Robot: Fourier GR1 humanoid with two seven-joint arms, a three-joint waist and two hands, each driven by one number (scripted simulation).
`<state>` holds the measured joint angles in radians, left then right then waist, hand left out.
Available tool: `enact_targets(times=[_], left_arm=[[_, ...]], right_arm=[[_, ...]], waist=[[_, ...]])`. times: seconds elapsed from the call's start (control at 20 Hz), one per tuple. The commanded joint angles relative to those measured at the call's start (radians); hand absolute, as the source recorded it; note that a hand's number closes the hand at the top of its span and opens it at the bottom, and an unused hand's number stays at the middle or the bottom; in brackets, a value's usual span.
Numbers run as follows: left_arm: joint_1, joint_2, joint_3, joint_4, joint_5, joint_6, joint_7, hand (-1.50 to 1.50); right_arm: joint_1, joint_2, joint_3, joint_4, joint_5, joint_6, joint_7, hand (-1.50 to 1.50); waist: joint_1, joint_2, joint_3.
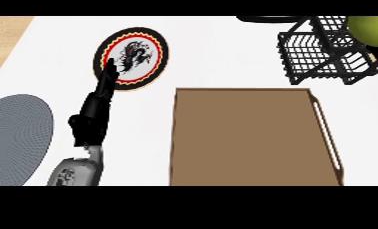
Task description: Pick the pear from the tray and place it in the tiered basket
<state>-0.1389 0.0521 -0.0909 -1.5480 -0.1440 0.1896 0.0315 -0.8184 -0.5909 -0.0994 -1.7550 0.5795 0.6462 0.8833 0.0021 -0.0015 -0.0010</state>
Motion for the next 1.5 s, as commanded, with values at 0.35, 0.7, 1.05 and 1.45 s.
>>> enact_targets(times=[0.35, 0.7, 1.05, 1.45], left_arm=[[0.027, 0.011, 0.007, -0.032, -0.002, -0.02, -0.015, 0.0], [0.009, 0.005, 0.005, -0.062, -0.003, -0.025, 0.059, 0.0], [-0.035, -0.008, -0.002, -0.029, -0.013, -0.023, 0.062, 0.0], [-0.031, -0.018, 0.003, -0.03, -0.023, -0.007, 0.055, 0.0]], right_arm=[[-0.112, -0.096, -0.006, 0.391, 0.181, -0.135, -0.207, 1.5], [-0.108, -0.117, 0.026, 0.61, 0.284, -0.259, -0.385, 1.5], [-0.129, -0.034, -0.141, 0.77, 0.197, -0.39, -0.341, -1.5], [-0.149, -0.022, -0.266, 0.845, 0.084, -0.49, -0.445, -1.5]], waist=[[0.016, 0.005, 0.001], [0.016, 0.005, 0.001], [0.012, 0.006, 0.002], [0.004, 0.002, 0.001]])
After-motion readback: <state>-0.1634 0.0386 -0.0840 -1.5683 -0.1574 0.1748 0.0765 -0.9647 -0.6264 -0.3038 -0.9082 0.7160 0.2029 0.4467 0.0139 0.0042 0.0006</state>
